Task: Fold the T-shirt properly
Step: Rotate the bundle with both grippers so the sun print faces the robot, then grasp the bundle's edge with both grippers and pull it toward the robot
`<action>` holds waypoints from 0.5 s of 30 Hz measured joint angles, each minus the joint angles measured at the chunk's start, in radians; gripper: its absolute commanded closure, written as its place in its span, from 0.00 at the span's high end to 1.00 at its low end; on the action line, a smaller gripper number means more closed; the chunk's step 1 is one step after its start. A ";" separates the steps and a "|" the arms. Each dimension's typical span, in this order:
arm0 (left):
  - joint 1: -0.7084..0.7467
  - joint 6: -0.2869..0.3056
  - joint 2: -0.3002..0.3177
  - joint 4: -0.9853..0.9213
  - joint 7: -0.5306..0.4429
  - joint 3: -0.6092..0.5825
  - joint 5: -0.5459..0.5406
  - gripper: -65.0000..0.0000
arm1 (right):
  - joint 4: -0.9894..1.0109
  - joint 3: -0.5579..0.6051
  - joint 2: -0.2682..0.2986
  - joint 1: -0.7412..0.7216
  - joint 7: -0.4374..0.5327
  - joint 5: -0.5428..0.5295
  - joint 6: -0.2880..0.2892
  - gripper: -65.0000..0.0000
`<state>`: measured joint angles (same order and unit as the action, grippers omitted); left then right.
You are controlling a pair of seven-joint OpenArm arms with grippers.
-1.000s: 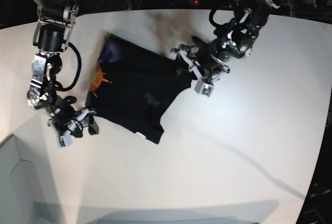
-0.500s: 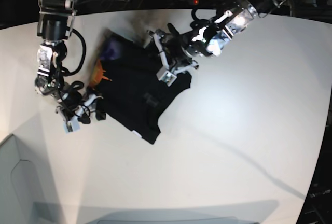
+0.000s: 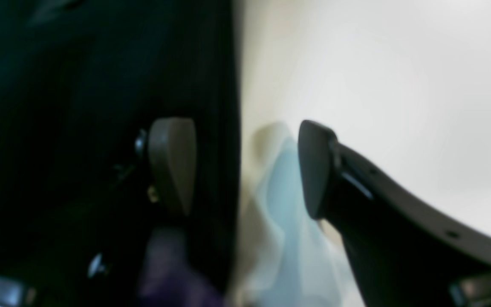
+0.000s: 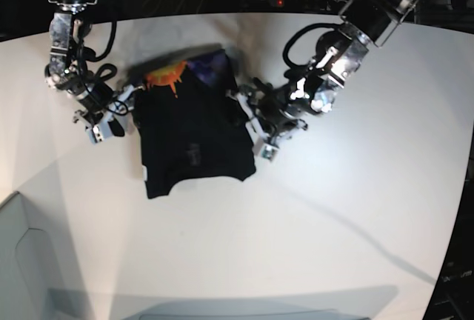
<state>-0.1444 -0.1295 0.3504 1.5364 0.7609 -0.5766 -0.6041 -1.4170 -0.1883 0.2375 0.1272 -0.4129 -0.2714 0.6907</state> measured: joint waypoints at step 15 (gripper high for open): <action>0.192 -0.009 -0.001 0.299 0.031 0.365 -0.001 0.55 | -0.351 -0.280 -0.103 0.145 -0.031 0.009 0.002 0.60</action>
<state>0.0479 -0.1383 0.3492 1.8355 0.7918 -0.2111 -0.6048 -1.7683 -0.4683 0.1349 0.2722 -0.4442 -0.2626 0.6922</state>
